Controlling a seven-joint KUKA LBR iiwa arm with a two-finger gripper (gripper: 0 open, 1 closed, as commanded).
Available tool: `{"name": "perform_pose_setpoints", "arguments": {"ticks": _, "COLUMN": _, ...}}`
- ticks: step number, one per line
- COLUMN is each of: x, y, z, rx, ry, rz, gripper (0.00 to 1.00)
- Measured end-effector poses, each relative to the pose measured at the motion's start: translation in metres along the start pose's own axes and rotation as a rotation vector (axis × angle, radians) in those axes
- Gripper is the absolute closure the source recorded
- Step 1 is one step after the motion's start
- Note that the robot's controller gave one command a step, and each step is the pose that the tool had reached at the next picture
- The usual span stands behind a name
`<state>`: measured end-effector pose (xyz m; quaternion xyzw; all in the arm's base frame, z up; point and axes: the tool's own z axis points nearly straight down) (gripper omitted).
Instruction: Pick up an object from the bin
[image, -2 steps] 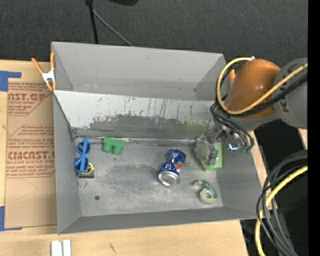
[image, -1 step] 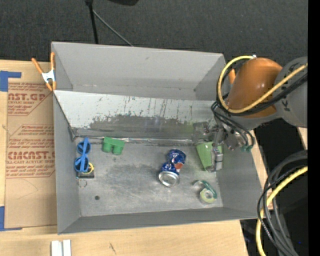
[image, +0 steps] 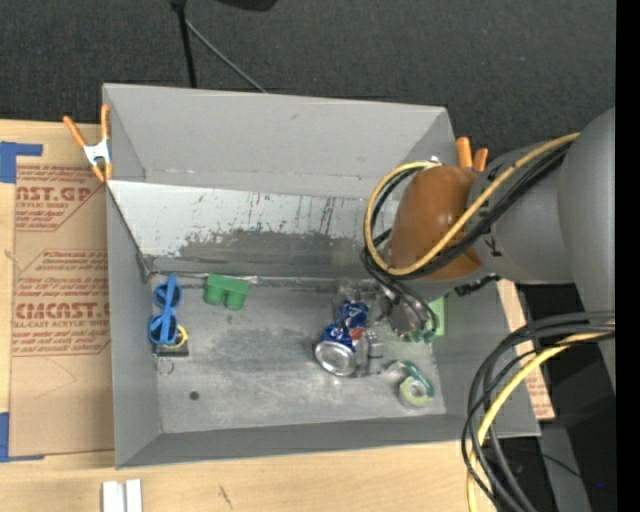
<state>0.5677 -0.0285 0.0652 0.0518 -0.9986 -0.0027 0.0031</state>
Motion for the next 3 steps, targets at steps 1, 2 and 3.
{"name": "perform_pose_setpoints", "arguments": {"ticks": 1, "x": -0.002, "y": -0.005, "z": -0.005, "rx": 0.005, "ry": -0.008, "rz": 0.003, "gripper": 1.00}}
{"name": "perform_pose_setpoints", "arguments": {"ticks": 2, "x": 0.028, "y": 0.023, "z": -0.121, "rx": 0.006, "ry": -0.014, "rz": -0.019, "gripper": 1.00}}
{"name": "perform_pose_setpoints", "arguments": {"ticks": 3, "x": 0.030, "y": 0.057, "z": -0.210, "rx": 0.006, "ry": -0.017, "rz": -0.097, "gripper": 1.00}}
